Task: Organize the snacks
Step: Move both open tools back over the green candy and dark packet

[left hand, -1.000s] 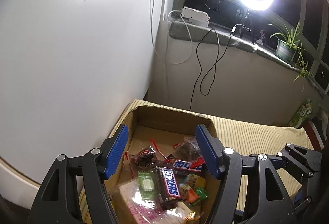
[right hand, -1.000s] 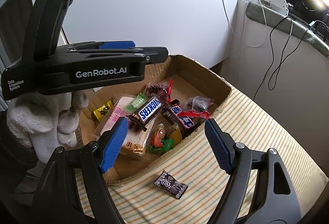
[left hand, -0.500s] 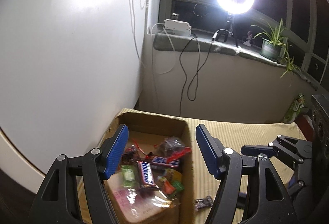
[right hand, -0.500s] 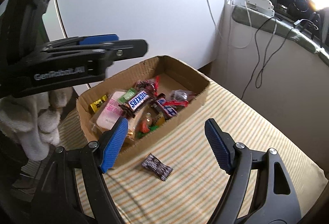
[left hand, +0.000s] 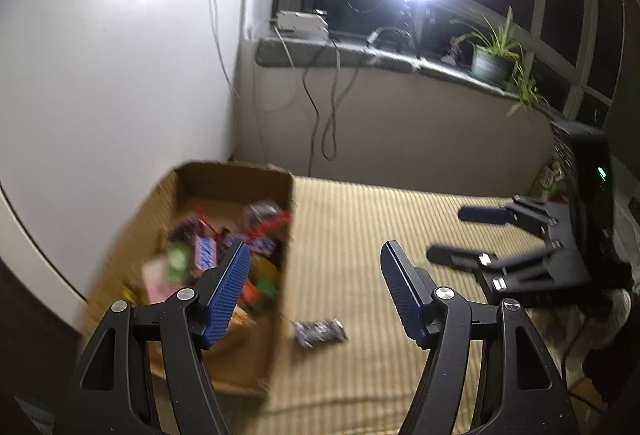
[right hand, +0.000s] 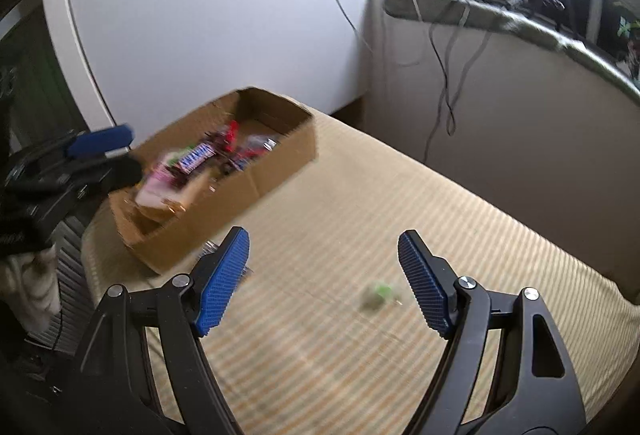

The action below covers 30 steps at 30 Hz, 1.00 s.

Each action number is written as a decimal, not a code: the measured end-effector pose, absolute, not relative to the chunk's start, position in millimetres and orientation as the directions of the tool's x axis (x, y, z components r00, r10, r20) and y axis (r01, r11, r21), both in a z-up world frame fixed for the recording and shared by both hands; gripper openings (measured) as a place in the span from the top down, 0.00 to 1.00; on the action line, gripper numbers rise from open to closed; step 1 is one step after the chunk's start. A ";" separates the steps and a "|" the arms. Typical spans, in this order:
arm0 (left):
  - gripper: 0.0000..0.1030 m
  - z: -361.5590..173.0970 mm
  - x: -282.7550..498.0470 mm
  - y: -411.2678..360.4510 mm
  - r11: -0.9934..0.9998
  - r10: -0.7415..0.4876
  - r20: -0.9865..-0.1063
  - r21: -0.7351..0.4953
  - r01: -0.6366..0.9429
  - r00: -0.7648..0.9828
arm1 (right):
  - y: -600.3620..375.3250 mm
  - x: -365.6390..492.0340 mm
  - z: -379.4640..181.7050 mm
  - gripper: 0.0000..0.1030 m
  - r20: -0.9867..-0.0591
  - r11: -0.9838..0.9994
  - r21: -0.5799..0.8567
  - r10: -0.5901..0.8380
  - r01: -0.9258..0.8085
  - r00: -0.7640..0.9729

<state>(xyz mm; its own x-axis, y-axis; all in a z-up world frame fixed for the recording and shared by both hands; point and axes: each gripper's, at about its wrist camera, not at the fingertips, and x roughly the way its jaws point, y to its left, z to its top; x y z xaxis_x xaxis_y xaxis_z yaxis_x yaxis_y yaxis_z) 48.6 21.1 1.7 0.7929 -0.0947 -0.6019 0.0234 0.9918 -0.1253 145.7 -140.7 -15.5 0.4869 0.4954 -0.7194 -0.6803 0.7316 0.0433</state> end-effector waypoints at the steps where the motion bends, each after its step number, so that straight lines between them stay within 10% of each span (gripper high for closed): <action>1: 0.34 -1.7 46.9 15.8 0.991 -0.102 -0.609 -0.128 0.030 0.786 | -145.1 147.4 -18.1 0.23 -0.723 0.735 0.043 0.490 -0.677 0.487; 30: 0.34 -100.3 77.8 -21.3 0.973 -0.091 -0.791 -0.199 -0.114 0.605 | -183.8 182.6 -89.8 0.23 -0.803 0.725 0.071 0.449 -0.685 0.392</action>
